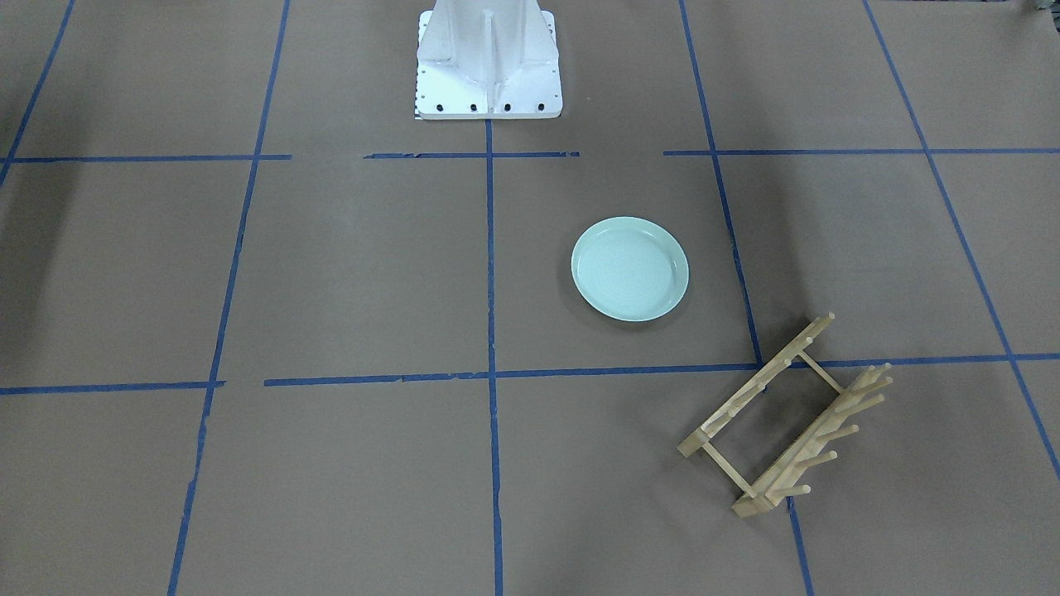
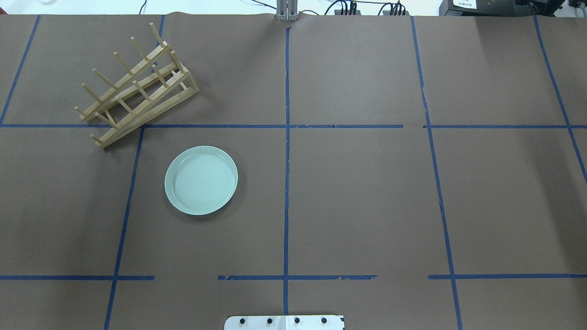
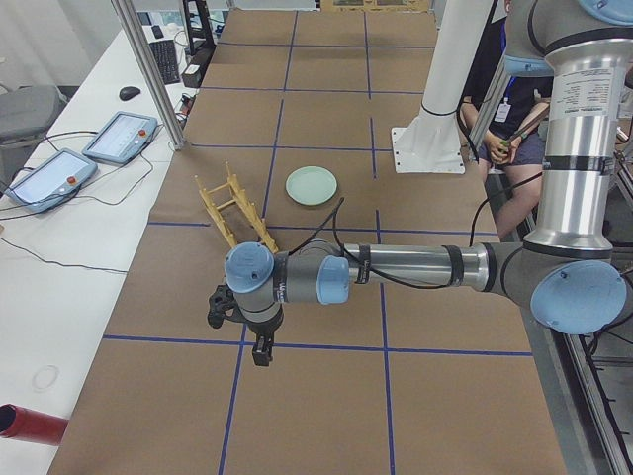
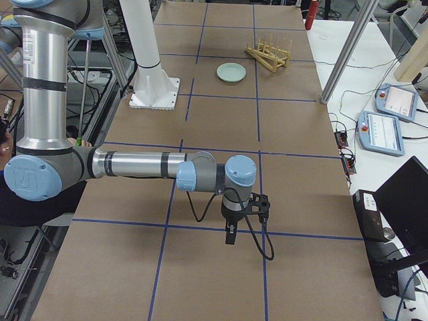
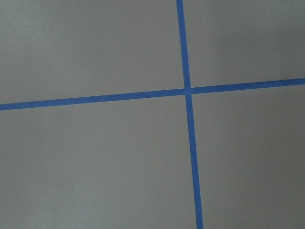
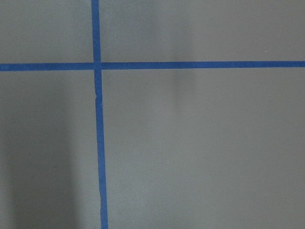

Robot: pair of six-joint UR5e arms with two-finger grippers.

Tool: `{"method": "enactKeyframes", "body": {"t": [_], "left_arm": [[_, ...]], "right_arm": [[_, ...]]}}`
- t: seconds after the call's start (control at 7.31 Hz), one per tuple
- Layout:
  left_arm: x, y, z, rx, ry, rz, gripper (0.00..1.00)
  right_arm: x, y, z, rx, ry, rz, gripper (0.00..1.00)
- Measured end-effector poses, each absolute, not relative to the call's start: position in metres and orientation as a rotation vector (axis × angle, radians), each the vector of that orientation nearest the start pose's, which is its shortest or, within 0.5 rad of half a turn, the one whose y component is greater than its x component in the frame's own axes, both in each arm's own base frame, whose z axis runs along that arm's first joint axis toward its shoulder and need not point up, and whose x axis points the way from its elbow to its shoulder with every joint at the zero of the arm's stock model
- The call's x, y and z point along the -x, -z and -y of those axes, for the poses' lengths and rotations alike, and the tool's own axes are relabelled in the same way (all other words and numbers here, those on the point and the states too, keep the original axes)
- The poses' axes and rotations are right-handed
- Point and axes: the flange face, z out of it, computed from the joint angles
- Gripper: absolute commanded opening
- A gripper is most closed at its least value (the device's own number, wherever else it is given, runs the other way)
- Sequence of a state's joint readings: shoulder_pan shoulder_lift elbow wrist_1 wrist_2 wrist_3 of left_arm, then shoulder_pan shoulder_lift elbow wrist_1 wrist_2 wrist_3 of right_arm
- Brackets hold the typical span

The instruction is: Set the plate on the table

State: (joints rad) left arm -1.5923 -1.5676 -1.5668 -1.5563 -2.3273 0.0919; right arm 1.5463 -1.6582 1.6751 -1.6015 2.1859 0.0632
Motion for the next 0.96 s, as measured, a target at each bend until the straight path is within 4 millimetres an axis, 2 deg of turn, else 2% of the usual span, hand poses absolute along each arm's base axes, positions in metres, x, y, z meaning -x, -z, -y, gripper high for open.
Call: {"method": "enactKeyframes", "body": {"t": [0.27,0.96], "left_arm": [[0.0780,-0.6686,0.4817,-0.014,-0.050,-0.755,1.00],[0.0802,-0.6637,0.4814,-0.018,-0.047,-0.757,1.00]], "right_arm": [[-0.0647,-0.6620,0.4553,0.040,-0.042,0.614,1.00],[-0.0645,-0.6620,0.4554,0.041,-0.042,0.614,1.00]]}}
